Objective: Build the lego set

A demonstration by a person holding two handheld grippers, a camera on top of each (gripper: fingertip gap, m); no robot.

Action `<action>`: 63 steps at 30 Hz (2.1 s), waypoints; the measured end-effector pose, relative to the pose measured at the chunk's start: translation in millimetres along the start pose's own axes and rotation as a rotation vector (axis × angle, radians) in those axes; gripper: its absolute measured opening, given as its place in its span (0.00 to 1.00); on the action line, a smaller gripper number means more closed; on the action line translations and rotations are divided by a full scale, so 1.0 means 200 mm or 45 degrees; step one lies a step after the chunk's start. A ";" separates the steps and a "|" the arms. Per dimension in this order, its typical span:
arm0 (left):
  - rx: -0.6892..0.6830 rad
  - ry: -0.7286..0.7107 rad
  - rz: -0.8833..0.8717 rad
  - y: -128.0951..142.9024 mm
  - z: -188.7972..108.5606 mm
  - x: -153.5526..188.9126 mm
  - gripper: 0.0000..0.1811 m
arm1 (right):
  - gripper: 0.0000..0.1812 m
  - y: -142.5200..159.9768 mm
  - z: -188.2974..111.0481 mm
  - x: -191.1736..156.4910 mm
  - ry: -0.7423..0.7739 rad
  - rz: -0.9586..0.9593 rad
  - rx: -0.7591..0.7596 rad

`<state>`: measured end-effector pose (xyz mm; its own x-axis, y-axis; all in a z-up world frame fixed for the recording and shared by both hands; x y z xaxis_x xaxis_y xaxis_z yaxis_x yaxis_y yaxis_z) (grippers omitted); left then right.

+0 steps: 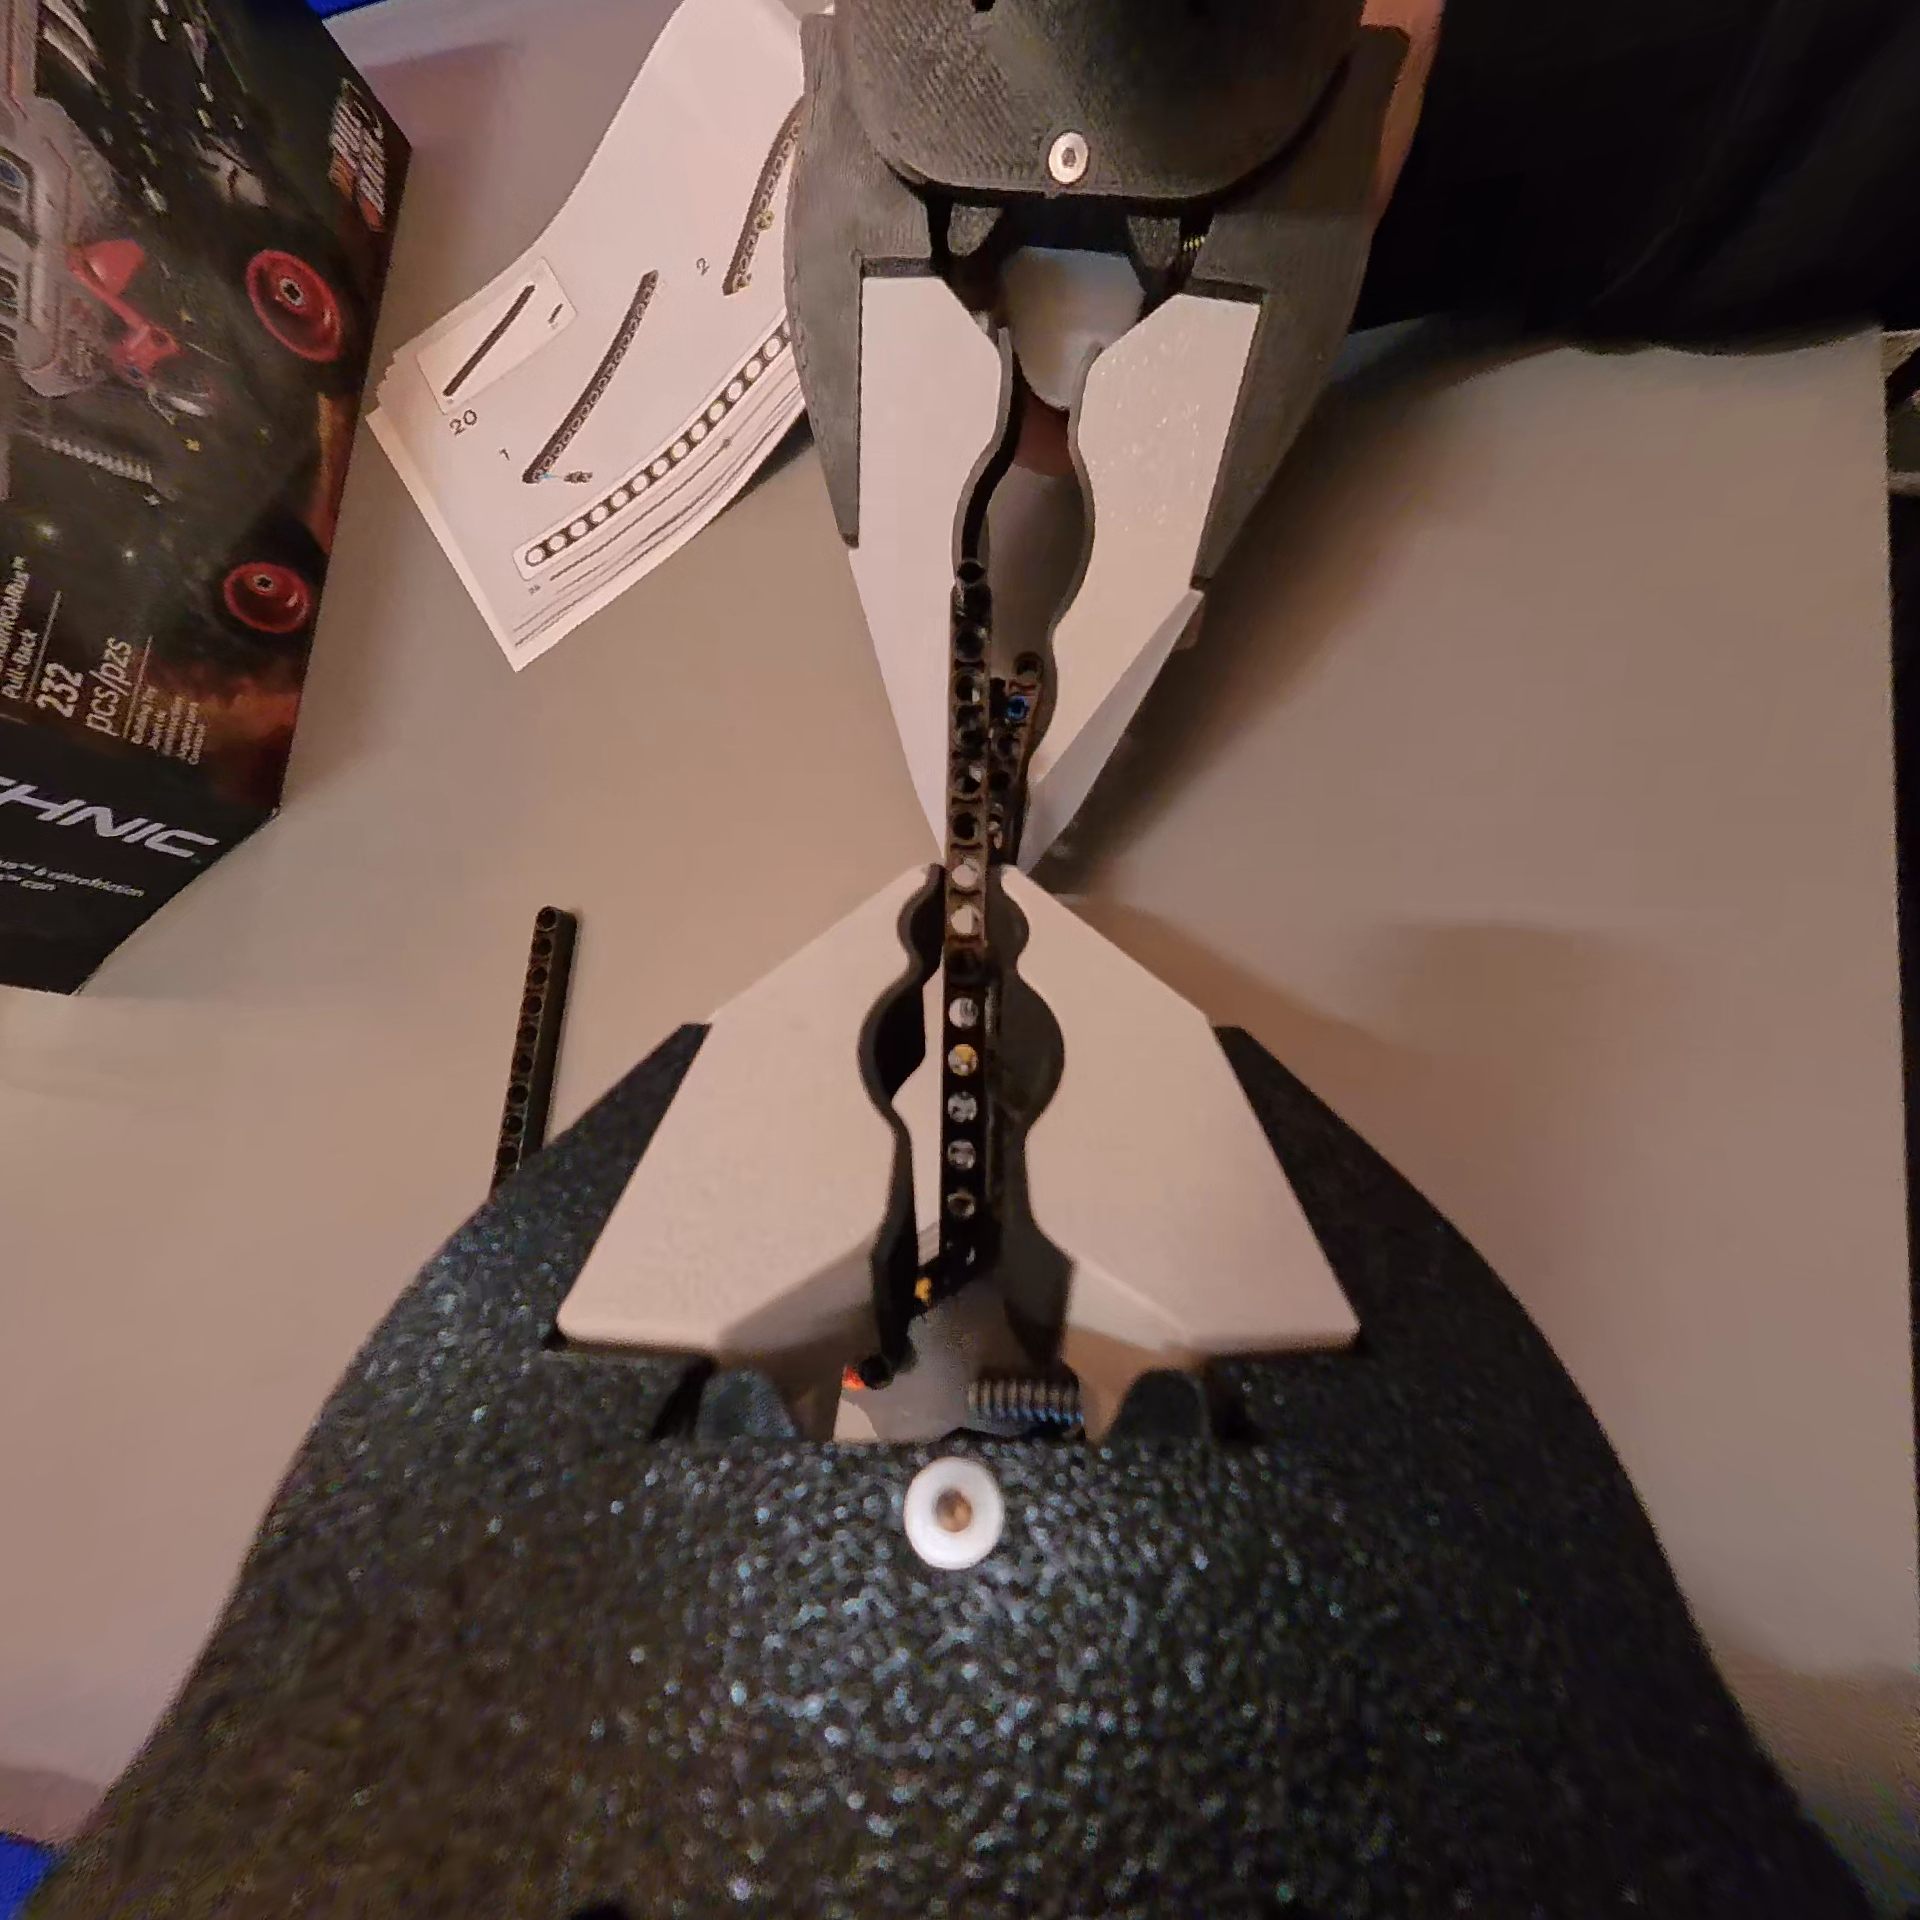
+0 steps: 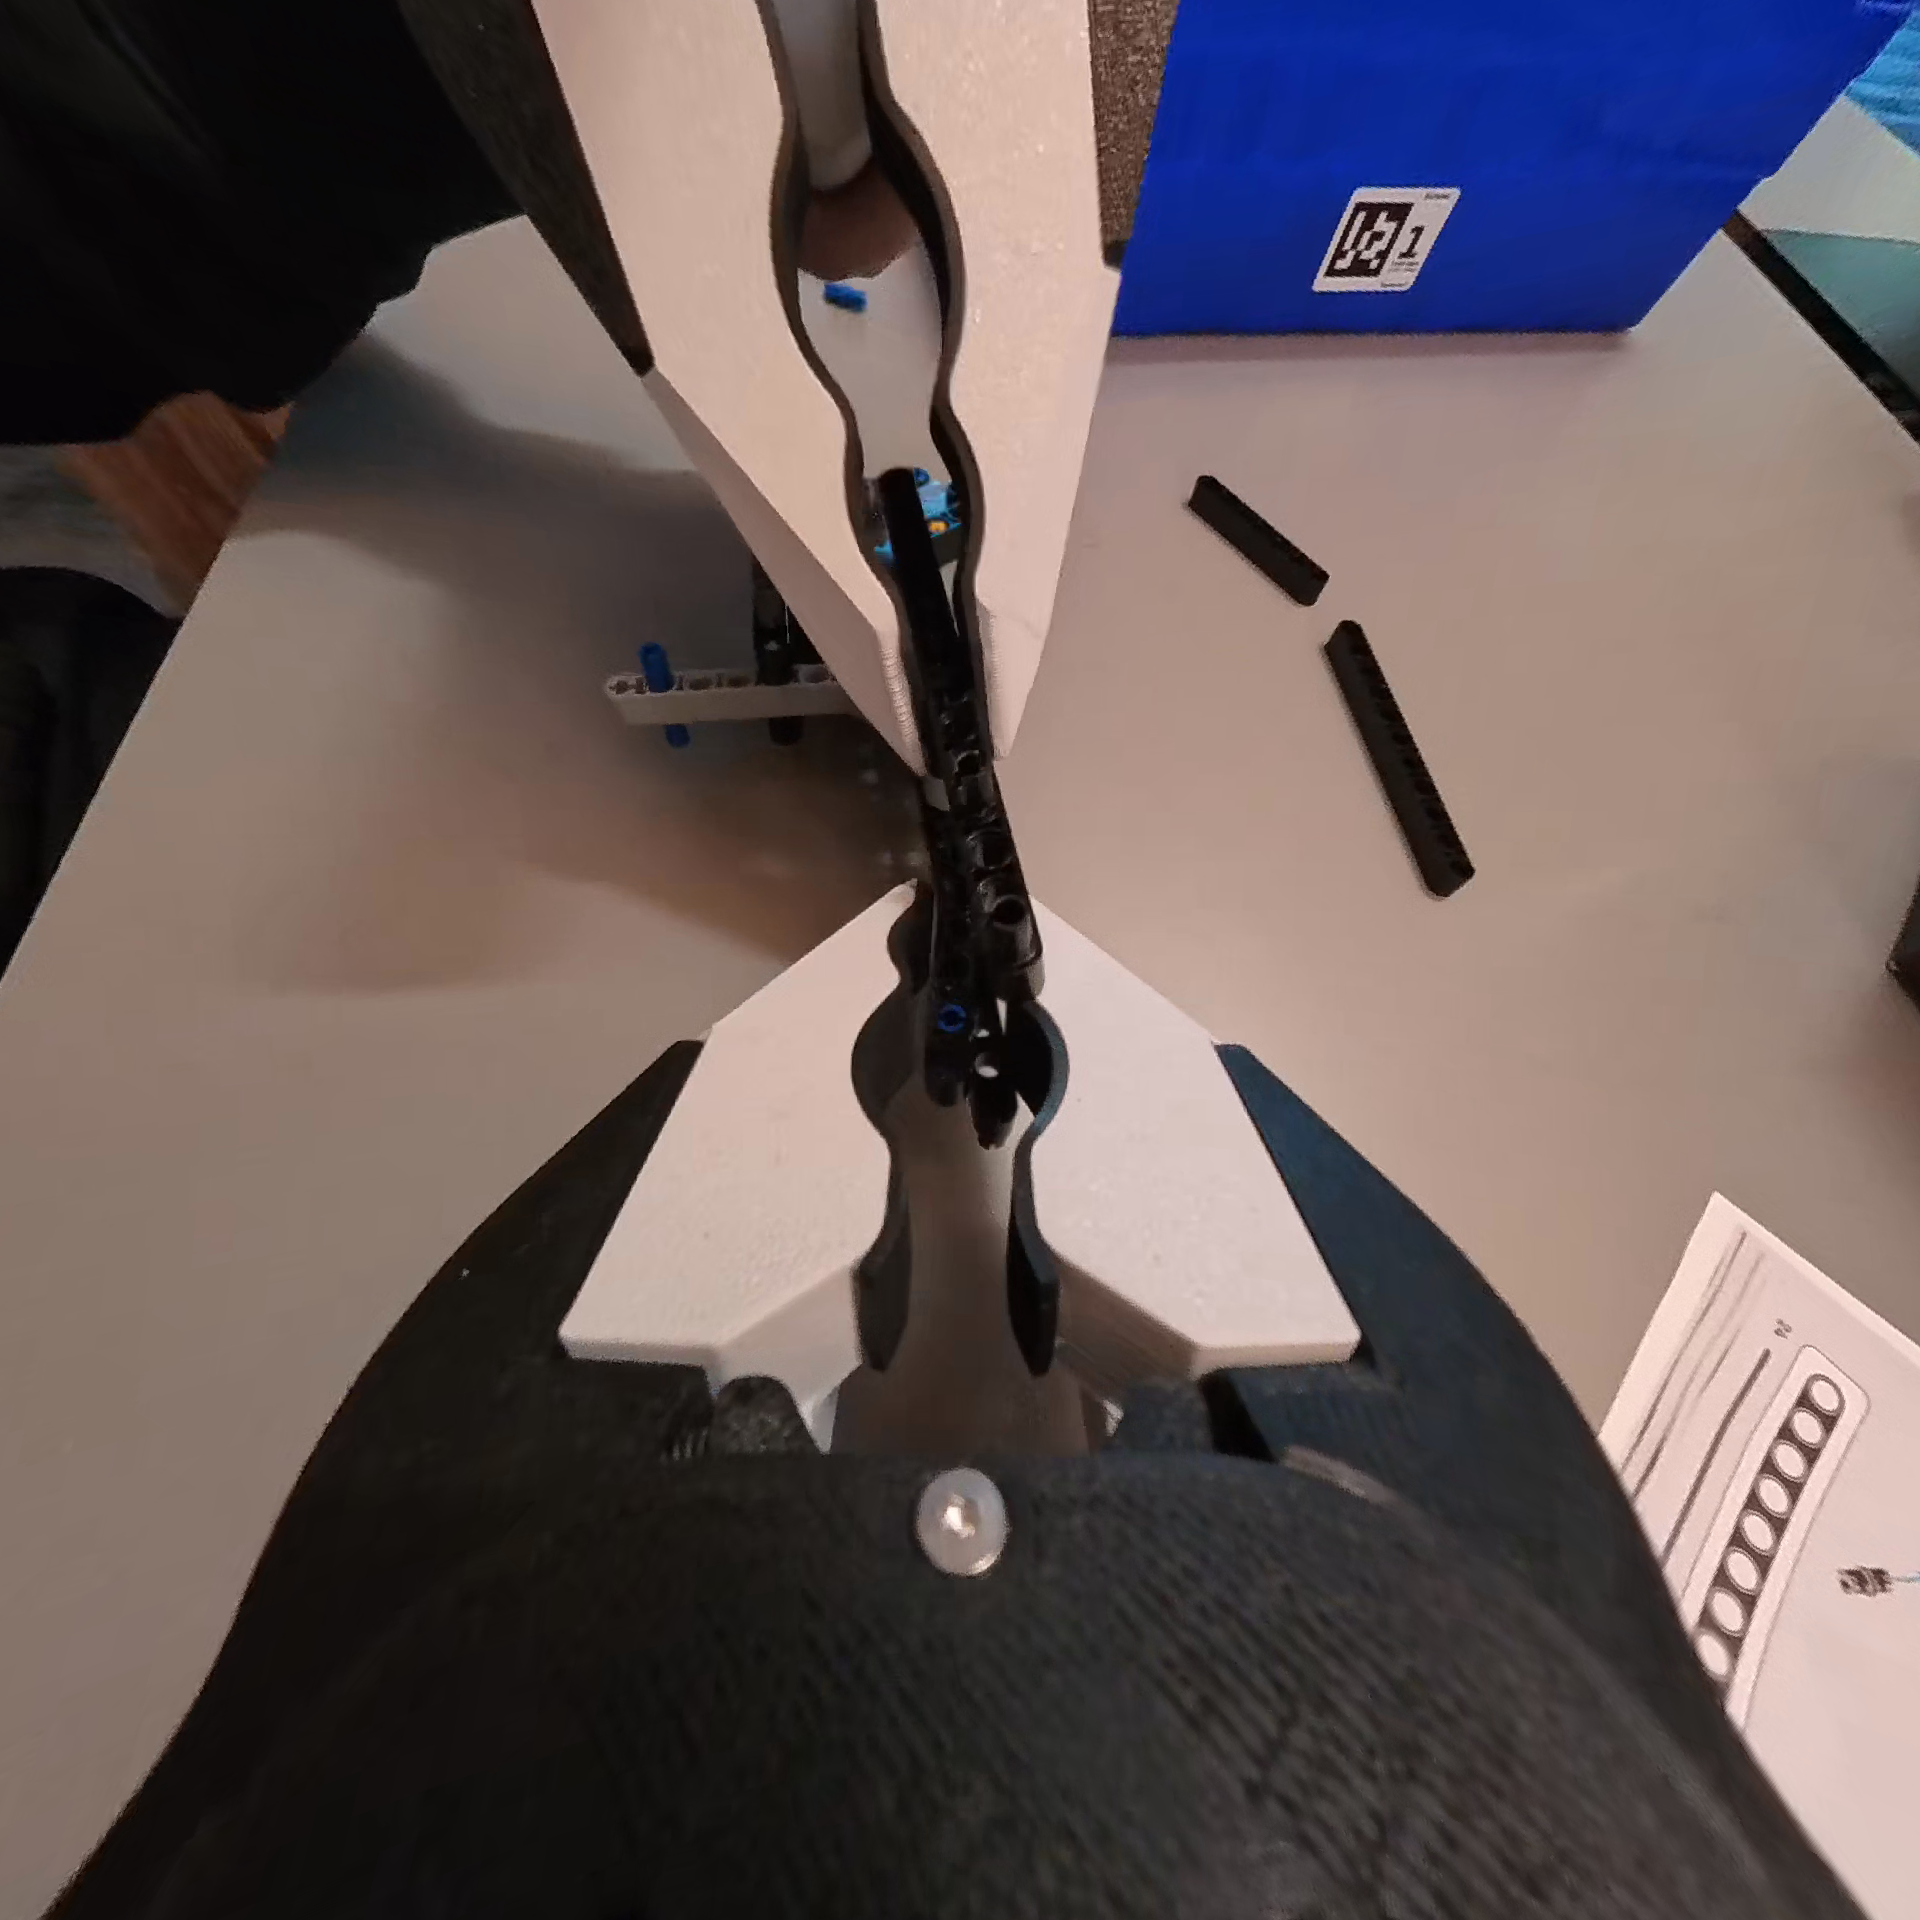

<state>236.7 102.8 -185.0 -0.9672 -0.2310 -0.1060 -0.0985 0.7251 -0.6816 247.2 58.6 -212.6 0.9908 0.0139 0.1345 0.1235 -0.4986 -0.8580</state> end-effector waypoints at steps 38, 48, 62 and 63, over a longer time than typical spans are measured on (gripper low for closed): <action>-0.387 -0.021 -0.157 -0.03 0.06 -0.02 0.02 | 0.15 0.01 0.02 0.04 0.022 -0.029 -0.018; -0.436 -0.070 -0.124 -0.03 0.06 -0.03 0.03 | 0.10 -0.11 -0.12 0.05 -0.009 -0.297 0.196; -0.295 -0.117 -0.121 -0.01 0.05 -0.03 0.03 | 0.02 -0.08 -0.07 0.08 -0.168 -0.347 0.103; -0.273 -0.112 -0.132 -0.01 0.05 -0.03 0.03 | 0.02 -0.08 -0.06 0.07 -0.178 -0.352 0.102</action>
<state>245.0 96.3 -190.2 -0.9260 -0.3604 -0.1127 -0.2528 0.8134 -0.5239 259.3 55.7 -190.4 0.9165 0.2610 0.3033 0.3874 -0.3893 -0.8356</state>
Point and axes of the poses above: each gripper's, where its closed fingertips meet, z out along the fingers, y out of its underside, x = y × z across the jaws, the point moved 3 cm from there along -z, back along the fingers, and after that the axes turned 6 degrees about y, right-handed, at the moved point
